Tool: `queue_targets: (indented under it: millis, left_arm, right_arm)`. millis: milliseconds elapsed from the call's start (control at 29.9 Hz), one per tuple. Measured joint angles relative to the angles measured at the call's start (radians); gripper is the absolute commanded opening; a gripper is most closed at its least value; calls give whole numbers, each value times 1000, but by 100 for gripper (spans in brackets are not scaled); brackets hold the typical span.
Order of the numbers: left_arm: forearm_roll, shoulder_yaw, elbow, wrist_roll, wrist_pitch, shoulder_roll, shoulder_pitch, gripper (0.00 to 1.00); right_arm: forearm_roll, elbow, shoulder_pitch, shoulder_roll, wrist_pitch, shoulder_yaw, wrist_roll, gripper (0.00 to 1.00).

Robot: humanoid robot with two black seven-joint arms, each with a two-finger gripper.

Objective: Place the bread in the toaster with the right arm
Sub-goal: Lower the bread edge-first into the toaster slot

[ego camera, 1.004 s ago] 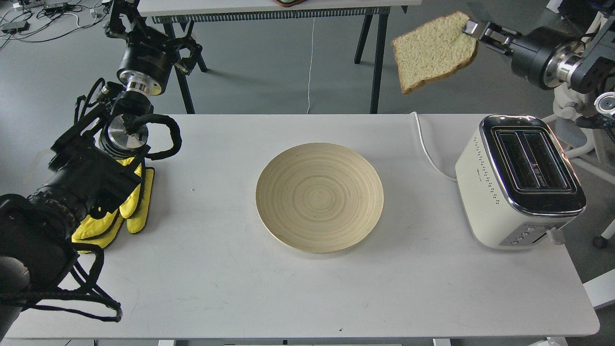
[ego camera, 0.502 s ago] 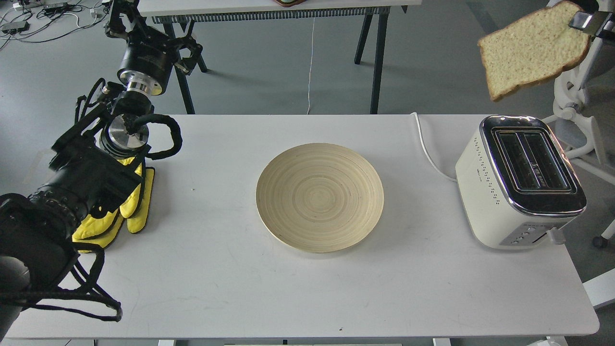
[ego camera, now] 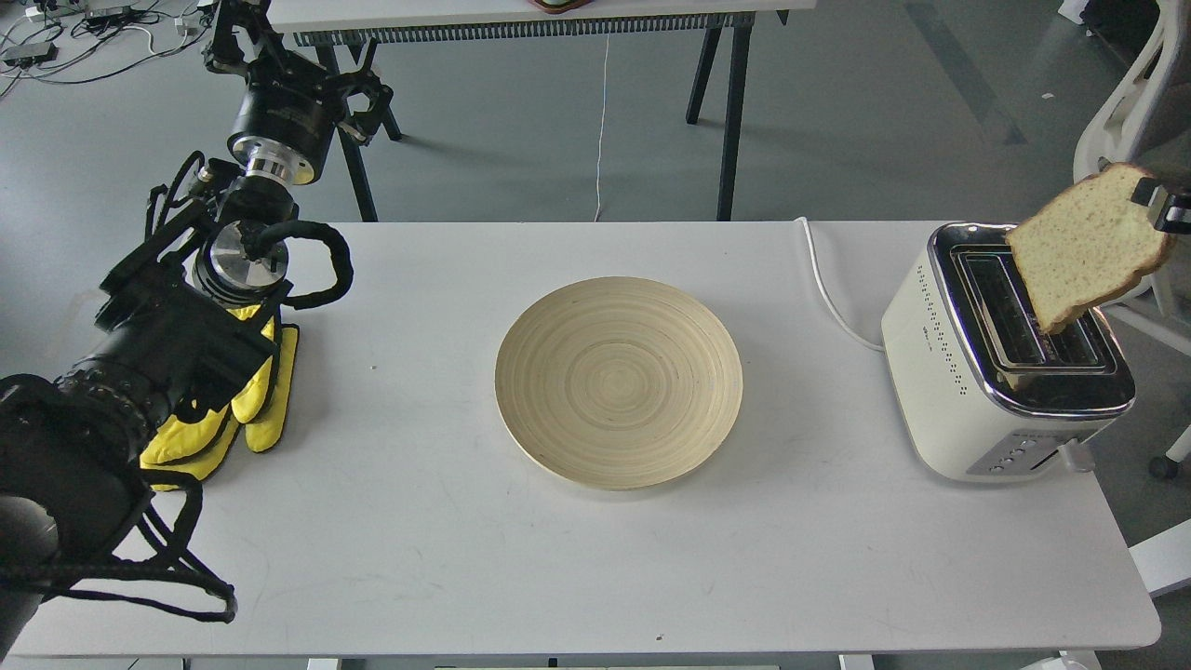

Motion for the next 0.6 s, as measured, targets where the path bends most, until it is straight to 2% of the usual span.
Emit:
queue_targets:
  millis: [603]
  left_arm:
    - [1,-1,0,0,0,0,0,100]
  right_arm:
    - [3,-46,-36,82,-4,-3,-3,1]
